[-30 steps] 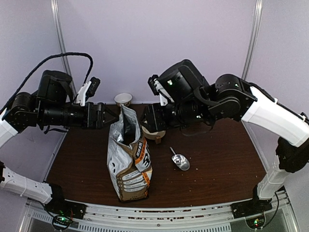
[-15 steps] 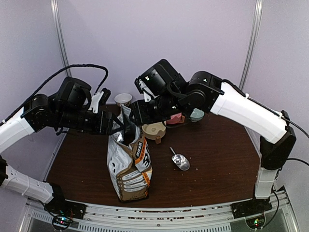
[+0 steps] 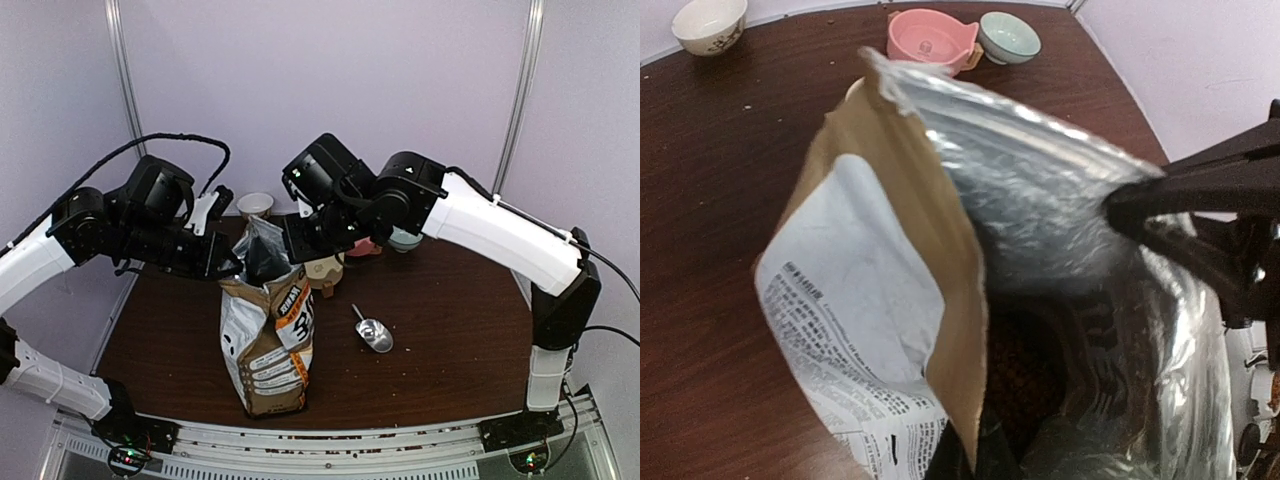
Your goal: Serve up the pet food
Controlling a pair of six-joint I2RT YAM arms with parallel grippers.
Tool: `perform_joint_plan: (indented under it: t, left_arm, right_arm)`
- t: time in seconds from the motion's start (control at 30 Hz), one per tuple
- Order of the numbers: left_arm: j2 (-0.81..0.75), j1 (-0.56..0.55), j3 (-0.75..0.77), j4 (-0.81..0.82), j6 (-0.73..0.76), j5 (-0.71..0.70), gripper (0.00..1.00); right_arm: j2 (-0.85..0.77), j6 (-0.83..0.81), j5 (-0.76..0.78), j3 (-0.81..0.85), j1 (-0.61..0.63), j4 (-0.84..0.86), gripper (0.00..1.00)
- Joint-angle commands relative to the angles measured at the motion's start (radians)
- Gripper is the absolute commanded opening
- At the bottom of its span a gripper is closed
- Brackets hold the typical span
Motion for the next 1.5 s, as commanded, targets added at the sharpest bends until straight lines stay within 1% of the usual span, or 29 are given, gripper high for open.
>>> perform_joint_plan:
  t: [0.0,0.1,0.2,0.23,0.27,0.3,0.33,0.37,0.43,0.47,0.53,0.57,0.6,0.63,0.67,0.77,0.83,0.9,0.93,1.03,1.1,1.27,1.37,1.47]
  left_arm:
    - [-0.007,0.048,0.195,-0.125,0.104,-0.19,0.0]
    - [-0.004,0.068,0.271,-0.184,0.13,-0.277,0.0]
    - [-0.012,0.085,0.248,-0.131,0.14,-0.246,0.0]
    - [-0.012,0.086,0.232,-0.103,0.142,-0.221,0.02]
    - [-0.011,0.086,0.216,-0.074,0.145,-0.195,0.1]
    - [-0.011,0.086,0.2,-0.048,0.153,-0.165,0.21]
    - [-0.015,0.086,0.184,-0.022,0.158,-0.141,0.33]
    - [-0.024,0.086,0.169,0.004,0.161,-0.13,0.47]
    - [-0.057,0.086,0.137,0.059,0.173,-0.128,0.67]
    - [-0.077,0.086,0.124,0.095,0.183,-0.13,0.72]
    - [-0.118,0.086,0.104,0.132,0.202,-0.144,0.79]
    - [-0.135,0.086,0.093,0.156,0.216,-0.152,0.82]
    - [-0.151,0.087,0.085,0.167,0.226,-0.161,0.85]
    - [-0.155,0.093,0.077,0.171,0.233,-0.164,0.86]
    - [-0.159,0.104,0.07,0.168,0.24,-0.159,0.87]
    - [-0.174,0.173,0.011,0.187,0.277,-0.094,0.89]
    - [-0.213,0.261,-0.072,0.252,0.258,-0.022,0.9]
    - [-0.25,0.356,-0.171,0.334,0.232,0.12,0.9]
    - [-0.262,0.396,-0.206,0.367,0.221,0.165,0.9]
    - [-0.272,0.502,-0.276,0.413,0.197,0.241,0.9]
    - [-0.274,0.534,-0.307,0.423,0.197,0.235,0.9]
    - [-0.326,0.543,-0.399,0.466,0.173,0.161,0.9]
    - [-0.363,0.544,-0.44,0.46,0.15,0.133,0.9]
    - [-0.399,0.544,-0.467,0.424,0.142,0.114,0.89]
  right_arm:
    - [-0.138,0.014,0.17,-0.012,-0.026,-0.09,0.0]
    - [-0.197,0.028,0.207,-0.069,-0.034,-0.085,0.0]
    - [-0.231,0.037,0.18,-0.147,-0.039,-0.041,0.0]
    - [-0.236,0.037,0.163,-0.174,-0.04,-0.018,0.0]
    - [-0.238,0.035,0.144,-0.187,-0.041,-0.003,0.0]
    - [-0.241,0.025,0.12,-0.195,-0.039,0.011,0.0]
    - [-0.247,0.014,0.098,-0.2,-0.04,0.026,0.07]
    - [-0.256,0.004,0.084,-0.203,-0.04,0.036,0.17]
    - [-0.294,-0.02,0.078,-0.218,-0.04,0.057,0.36]
    - [-0.331,-0.03,0.089,-0.243,-0.041,0.065,0.44]
    - [-0.388,-0.048,0.118,-0.292,-0.045,0.08,0.58]
    - [-0.434,-0.053,0.123,-0.351,-0.054,0.091,0.65]
    - [-0.472,-0.055,0.117,-0.406,-0.076,0.106,0.69]
    - [-0.507,-0.053,0.1,-0.468,-0.092,0.123,0.71]
    - [-0.541,-0.046,0.069,-0.541,-0.135,0.146,0.71]
    - [-0.623,-0.021,-0.069,-0.759,-0.244,0.245,0.73]
    - [-0.653,-0.017,-0.149,-0.876,-0.302,0.297,0.75]
    - [-0.656,-0.026,-0.191,-0.958,-0.343,0.328,0.77]
    - [-0.646,-0.03,-0.198,-0.986,-0.358,0.336,0.77]
    - [-0.581,-0.051,-0.219,-1.025,-0.383,0.353,0.77]
    - [-0.524,-0.061,-0.252,-1.035,-0.388,0.385,0.76]
    - [-0.348,-0.089,-0.314,-0.997,-0.391,0.448,0.73]
    - [-0.231,-0.104,-0.322,-0.949,-0.395,0.436,0.64]
    - [-0.179,-0.108,-0.317,-0.941,-0.396,0.412,0.59]
